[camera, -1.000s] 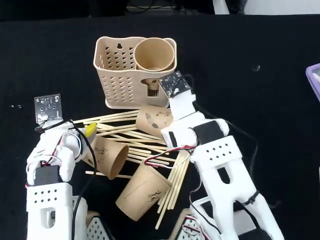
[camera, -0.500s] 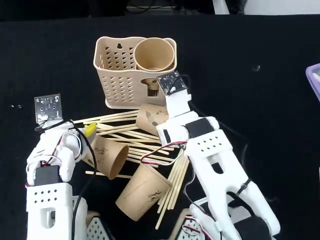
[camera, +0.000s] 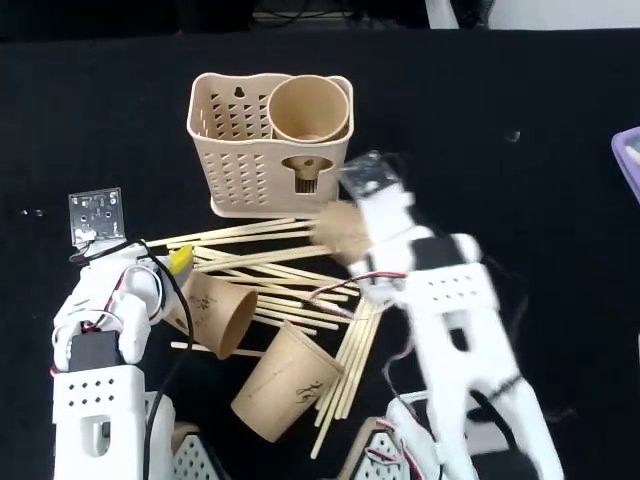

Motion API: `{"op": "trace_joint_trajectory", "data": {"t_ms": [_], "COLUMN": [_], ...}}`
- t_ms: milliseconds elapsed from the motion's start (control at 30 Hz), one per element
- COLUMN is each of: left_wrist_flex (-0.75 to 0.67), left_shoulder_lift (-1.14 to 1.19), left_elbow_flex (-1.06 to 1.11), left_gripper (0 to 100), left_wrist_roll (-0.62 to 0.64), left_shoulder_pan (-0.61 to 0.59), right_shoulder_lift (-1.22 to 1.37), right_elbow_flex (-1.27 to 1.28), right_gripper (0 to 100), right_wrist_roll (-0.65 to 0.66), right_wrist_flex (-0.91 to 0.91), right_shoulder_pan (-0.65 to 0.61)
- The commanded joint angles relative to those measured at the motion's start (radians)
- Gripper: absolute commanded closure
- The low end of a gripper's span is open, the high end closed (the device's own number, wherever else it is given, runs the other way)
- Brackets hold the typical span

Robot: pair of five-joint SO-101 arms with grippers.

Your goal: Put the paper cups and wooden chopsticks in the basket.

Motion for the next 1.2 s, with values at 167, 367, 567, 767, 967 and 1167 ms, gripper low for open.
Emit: {"op": "trace_joint_trajectory", "data": {"t_ms": [167,367,567,767,967,1167], "left_wrist_flex": [-0.021,-0.018,-0.02,-0.021,-0.021,-0.02], "left_shoulder_lift": [-0.014,-0.014,-0.014,-0.014,-0.014,-0.014], "left_elbow_flex": [-0.004,-0.004,-0.004,-0.004,-0.004,-0.004], "left_gripper": [69,69,69,69,69,69], "left_wrist_roll": [0.003,0.003,0.003,0.003,0.003,0.003], "left_shoulder_pan": [0.005,0.005,0.005,0.005,0.005,0.005], "right_shoulder_lift": [-0.308,-0.18,0.028,0.128,0.143,0.14], "right_elbow_flex": [-0.251,-0.303,-0.303,-0.298,-0.295,-0.226], "right_gripper": [98.7,98.7,98.3,96.9,84.1,99.0], "right_wrist_roll": [0.361,0.557,0.588,0.583,0.582,0.583], "right_wrist_flex": [0.259,0.347,0.275,0.269,0.267,0.166], "right_shoulder_pan": [0.353,0.537,0.583,0.575,0.577,0.565]}}
